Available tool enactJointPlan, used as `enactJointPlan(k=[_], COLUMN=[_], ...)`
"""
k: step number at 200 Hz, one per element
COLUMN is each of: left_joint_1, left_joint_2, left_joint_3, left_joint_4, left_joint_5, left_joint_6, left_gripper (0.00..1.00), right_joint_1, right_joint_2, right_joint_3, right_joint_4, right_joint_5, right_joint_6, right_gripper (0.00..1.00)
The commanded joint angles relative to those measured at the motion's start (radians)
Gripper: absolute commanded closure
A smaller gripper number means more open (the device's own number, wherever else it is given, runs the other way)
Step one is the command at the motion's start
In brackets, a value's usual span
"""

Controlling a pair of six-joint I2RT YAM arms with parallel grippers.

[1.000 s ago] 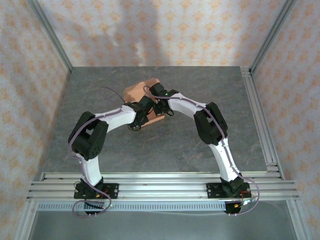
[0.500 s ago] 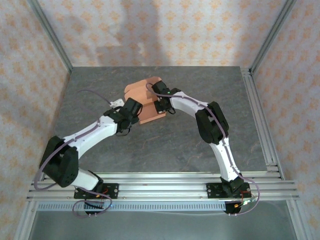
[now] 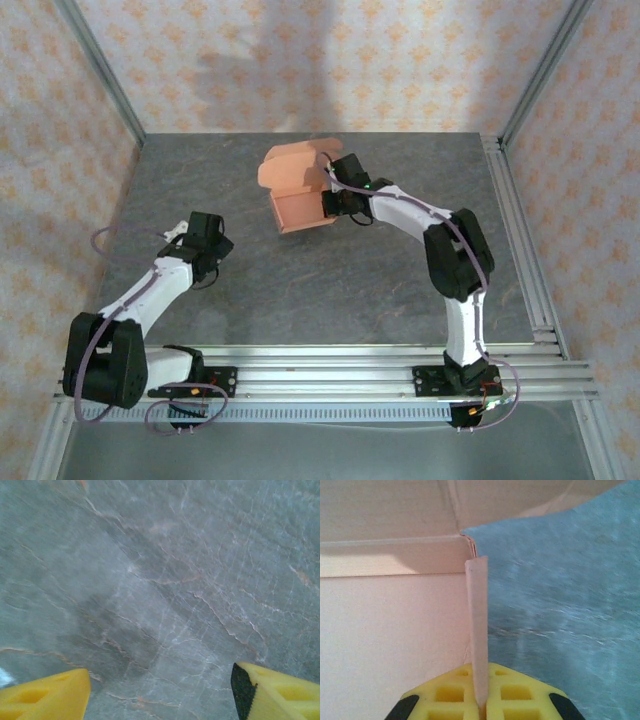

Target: Fold the paper box

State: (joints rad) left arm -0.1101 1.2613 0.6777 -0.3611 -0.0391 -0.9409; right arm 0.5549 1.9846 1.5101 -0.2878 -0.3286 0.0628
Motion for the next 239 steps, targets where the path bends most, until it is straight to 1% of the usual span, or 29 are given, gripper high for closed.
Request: enactJointPlan(k=[1, 17, 30, 45, 65, 89, 106, 122, 146, 199, 218, 239], left_joint_1=[0.005, 0.003, -0.002, -0.020, -0.064, -0.115, -0.132, -0.137, -0.142, -0.169, -0.180, -0.181], left_joint_2=[0.061, 0.134, 0.191, 0.236, 0.259, 0.271, 0.277, 0.286, 0.291, 0.318, 0.337, 0.345], left_joint_3=[-0.005, 0.006, 0.019, 0.050, 0.103, 0.157, 0.176, 0.187, 0.191, 0.212, 0.232, 0.242], left_joint_4=[0.184, 0.313, 0.411, 0.483, 0.511, 0.515, 0.526, 0.541, 0.548, 0.569, 0.583, 0.573], left_joint_5=[0.172, 0.297, 0.397, 0.466, 0.505, 0.525, 0.534, 0.544, 0.550, 0.561, 0.567, 0.558], left_joint_6=[0.006, 0.013, 0.010, 0.017, 0.051, 0.086, 0.092, 0.093, 0.091, 0.086, 0.075, 0.076], left_gripper=[0.24, 0.24, 0.25, 0.25, 0.25, 0.25, 0.25, 0.26, 0.27, 0.27, 0.27, 0.27], right_joint_1=[0.004, 0.005, 0.005, 0.006, 0.012, 0.026, 0.040, 0.053, 0.076, 0.150, 0.170, 0.171], right_joint_2=[-0.097, -0.119, -0.126, -0.127, -0.120, -0.118, -0.112, -0.118, -0.118, -0.080, -0.056, -0.062], right_joint_3=[-0.054, -0.088, -0.113, -0.128, -0.129, -0.134, -0.133, -0.158, -0.152, -0.062, -0.025, -0.029], right_joint_4=[0.179, 0.249, 0.304, 0.346, 0.348, 0.328, 0.305, 0.333, 0.280, 0.097, 0.052, 0.068], right_joint_5=[-0.183, -0.281, -0.337, -0.381, -0.410, -0.394, -0.390, -0.390, -0.332, -0.061, 0.011, 0.065], right_joint_6=[0.030, 0.064, 0.099, 0.129, 0.131, 0.095, 0.058, 0.026, -0.054, -0.235, -0.262, -0.246], right_gripper=[0.97, 0.97, 0.96, 0.96, 0.96, 0.96, 0.96, 0.95, 0.95, 0.95, 0.95, 0.95])
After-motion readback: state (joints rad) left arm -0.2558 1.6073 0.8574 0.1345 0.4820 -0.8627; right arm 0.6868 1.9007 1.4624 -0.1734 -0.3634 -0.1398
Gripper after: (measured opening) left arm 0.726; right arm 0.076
